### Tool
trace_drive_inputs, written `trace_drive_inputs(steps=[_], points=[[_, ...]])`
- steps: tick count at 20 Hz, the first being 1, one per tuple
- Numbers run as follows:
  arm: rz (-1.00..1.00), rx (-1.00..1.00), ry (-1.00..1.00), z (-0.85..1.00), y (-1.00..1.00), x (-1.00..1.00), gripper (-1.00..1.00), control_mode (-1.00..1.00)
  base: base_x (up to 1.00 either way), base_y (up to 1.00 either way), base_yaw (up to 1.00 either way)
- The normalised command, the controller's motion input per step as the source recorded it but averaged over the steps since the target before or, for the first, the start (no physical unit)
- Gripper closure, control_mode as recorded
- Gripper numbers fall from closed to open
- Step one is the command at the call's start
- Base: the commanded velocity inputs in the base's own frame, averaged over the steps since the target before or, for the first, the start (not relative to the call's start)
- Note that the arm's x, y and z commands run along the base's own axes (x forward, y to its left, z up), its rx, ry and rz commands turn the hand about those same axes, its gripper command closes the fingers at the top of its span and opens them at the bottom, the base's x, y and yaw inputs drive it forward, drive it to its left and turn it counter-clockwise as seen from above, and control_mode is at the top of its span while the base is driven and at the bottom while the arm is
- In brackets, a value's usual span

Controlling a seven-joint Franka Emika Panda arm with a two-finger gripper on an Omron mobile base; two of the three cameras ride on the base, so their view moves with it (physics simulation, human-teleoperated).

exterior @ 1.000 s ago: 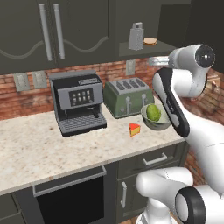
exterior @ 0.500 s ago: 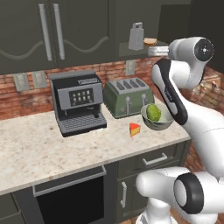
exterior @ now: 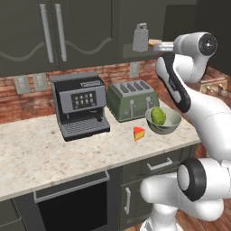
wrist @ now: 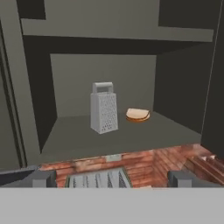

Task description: Pick the cheese from the fridge and the cheese grater from the cabinet and place them next to the salad bowl.

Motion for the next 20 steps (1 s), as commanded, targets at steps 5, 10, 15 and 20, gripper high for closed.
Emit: trace_drive_inputs(steps=[5, 10, 15, 20], points=[[0.0, 0.0, 0.01, 0.08, 0.0, 0.31, -1.0, -1.0, 0.0, 0.0, 0.0], [0.0, 0.0, 0.03, 0.0, 0.0, 0.36, -1.0, -1.0, 0.0, 0.0, 0.0], [0.06, 0.0, 0.0, 0.0, 0.0, 0.2, -1.0, -1.0, 0.0, 0.0, 0.0], [0.12, 0.0, 0.0, 0.0, -0.01, 0.13, -1.0, -1.0, 0.0, 0.0, 0.0]])
